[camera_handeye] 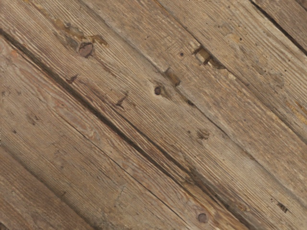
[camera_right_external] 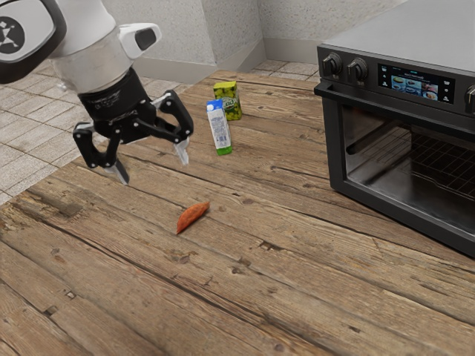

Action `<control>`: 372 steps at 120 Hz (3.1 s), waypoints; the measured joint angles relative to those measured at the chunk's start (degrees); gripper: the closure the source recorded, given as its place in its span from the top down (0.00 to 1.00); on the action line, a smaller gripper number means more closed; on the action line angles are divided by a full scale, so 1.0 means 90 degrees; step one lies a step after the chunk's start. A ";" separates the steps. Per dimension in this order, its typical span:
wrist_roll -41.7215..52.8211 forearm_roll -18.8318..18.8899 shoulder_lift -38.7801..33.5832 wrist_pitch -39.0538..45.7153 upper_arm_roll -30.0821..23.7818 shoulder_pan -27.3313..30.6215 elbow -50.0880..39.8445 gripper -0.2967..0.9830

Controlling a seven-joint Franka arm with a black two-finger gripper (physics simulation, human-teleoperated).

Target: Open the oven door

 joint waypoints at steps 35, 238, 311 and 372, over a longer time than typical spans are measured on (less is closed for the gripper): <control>-0.3454 0.0154 0.0204 -0.0177 -0.0245 -0.0372 0.0255 0.77; -0.7428 0.1947 0.4425 0.5019 -0.1669 -0.0536 0.3044 0.77; -0.7315 0.1729 0.4827 0.5190 -0.1578 -0.0548 0.2904 0.77; -0.7342 0.1227 0.1771 0.5664 -0.1033 -0.0623 -0.0600 0.77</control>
